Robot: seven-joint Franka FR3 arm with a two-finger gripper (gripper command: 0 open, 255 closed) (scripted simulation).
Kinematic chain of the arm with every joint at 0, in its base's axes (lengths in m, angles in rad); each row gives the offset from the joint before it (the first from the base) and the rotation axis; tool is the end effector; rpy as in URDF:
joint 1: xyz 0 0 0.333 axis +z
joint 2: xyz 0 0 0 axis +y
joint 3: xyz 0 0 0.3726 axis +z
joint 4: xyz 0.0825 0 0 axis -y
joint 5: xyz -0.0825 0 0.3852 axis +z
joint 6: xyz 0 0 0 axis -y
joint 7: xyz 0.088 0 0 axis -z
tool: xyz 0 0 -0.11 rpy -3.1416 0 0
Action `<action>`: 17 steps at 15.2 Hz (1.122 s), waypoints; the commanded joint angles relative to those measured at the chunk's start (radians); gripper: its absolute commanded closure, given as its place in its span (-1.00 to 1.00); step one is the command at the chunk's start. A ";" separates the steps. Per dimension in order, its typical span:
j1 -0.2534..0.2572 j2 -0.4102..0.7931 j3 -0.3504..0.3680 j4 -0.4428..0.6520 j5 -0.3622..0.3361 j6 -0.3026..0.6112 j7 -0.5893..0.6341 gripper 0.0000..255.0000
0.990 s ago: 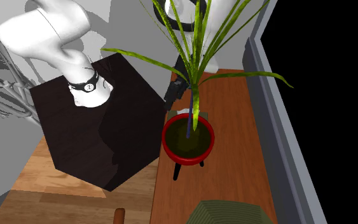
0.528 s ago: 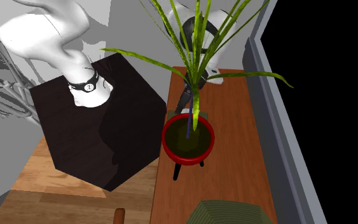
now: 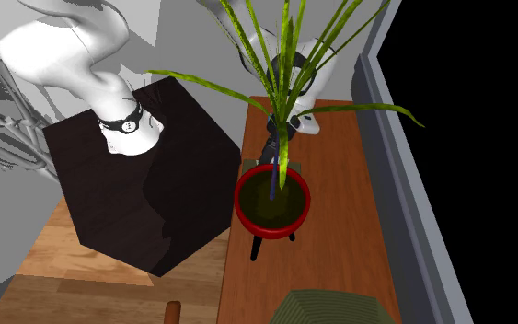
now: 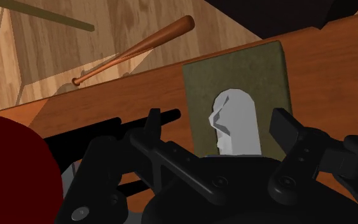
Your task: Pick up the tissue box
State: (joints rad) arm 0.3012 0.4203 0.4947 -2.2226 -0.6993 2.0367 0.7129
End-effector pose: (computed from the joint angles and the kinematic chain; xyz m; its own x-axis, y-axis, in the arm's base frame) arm 0.3826 0.3392 0.2245 0.8369 0.4728 -0.2759 0.5463 -0.6900 0.4748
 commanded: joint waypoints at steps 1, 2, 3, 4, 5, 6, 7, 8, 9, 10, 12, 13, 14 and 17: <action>0.003 0.011 -0.004 0.003 -0.007 0.005 0.006 -1.00; 0.003 0.011 -0.004 0.003 -0.007 0.005 0.006 -1.00; 0.003 0.011 -0.004 0.004 -0.007 0.004 0.006 1.00; 0.003 0.011 -0.003 0.004 -0.007 0.004 0.006 1.00; 0.003 0.011 -0.003 0.004 -0.007 0.004 0.006 1.00; 0.003 0.011 -0.003 0.004 -0.007 0.004 0.006 1.00; 0.003 0.011 -0.003 0.005 -0.007 0.004 0.006 1.00; 0.003 0.012 -0.004 0.005 -0.007 0.004 0.006 1.00; 0.003 0.009 -0.003 0.003 -0.006 0.003 0.006 1.00; 0.002 0.008 -0.002 0.002 -0.005 0.004 0.005 1.00; 0.002 0.011 -0.004 0.003 -0.007 0.005 0.006 1.00; -0.001 -0.002 0.001 0.001 0.001 -0.002 -0.002 1.00; -0.004 -0.015 0.006 -0.002 0.010 -0.008 -0.010 1.00; -0.012 -0.054 0.019 -0.007 0.037 -0.028 -0.036 1.00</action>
State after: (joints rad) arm 0.2915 0.3802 0.5085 -2.2286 -0.6725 2.0168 0.6863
